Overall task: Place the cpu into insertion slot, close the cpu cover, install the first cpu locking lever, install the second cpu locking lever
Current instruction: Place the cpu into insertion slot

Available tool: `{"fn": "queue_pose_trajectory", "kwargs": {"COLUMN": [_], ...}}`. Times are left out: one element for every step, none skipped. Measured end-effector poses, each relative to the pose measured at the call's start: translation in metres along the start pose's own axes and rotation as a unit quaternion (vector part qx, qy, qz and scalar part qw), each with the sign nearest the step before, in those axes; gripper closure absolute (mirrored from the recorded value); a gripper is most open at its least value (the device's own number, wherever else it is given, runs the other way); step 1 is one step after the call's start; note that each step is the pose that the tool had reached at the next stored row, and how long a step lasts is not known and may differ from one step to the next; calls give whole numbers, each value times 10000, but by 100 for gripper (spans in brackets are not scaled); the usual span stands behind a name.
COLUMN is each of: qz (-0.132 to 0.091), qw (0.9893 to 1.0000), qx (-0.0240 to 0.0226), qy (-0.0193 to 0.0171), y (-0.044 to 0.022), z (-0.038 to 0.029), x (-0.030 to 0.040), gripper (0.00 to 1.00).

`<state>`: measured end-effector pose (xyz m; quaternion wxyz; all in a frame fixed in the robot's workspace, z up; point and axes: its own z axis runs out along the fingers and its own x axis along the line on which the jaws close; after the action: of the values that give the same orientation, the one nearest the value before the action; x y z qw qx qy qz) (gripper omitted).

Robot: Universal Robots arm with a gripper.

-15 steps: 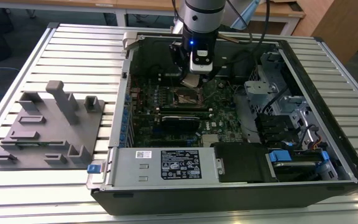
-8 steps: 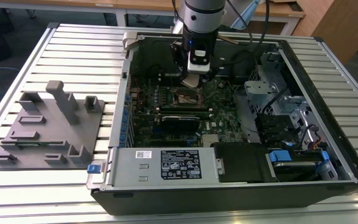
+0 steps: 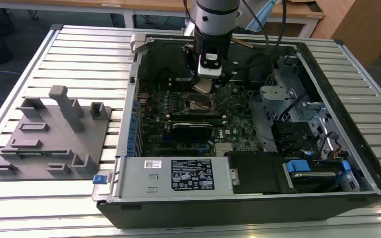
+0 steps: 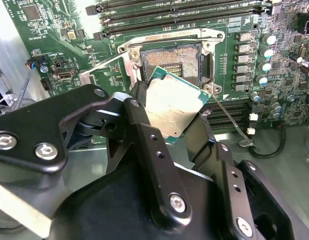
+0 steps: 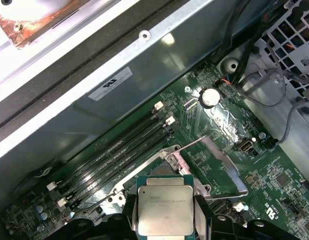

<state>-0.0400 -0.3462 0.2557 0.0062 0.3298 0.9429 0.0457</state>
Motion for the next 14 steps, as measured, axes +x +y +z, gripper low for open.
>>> {"fn": "queue_pose_trajectory", "kwargs": {"qz": [0, 0, 0, 0, 1, 1, 1, 1, 1, 4, 14, 36, 76, 128], "qw": [10000, 10000, 10000, 10000, 10000, 10000, 10000, 10000, 10000, 10000, 10000, 10000, 10000, 9999], "qx": [0, 0, 0, 0, 0, 0, 0, 0, 0, 0, 0, 0, -1, -2], "qy": [0, 0, 0, 0, 0, 0, 0, 0, 0, 0, -1, -4, -7, -12], "y": [0, 0, 0, 0, 0, 0, 0, 0, 0, 0, 0, 0, 0, 0], "z": [0, 0, 0, 0, 0, 0, 0, 0, 0, 0, 0, 1, 3, 4], "x": [0, 0, 0, 0, 0, 0, 0, 0, 0, 0, 0, 0, 0, 0], "gripper": [46, 46, 46, 46, 46, 46, 46, 46, 46, 46, 46, 46, 46, 46]}}
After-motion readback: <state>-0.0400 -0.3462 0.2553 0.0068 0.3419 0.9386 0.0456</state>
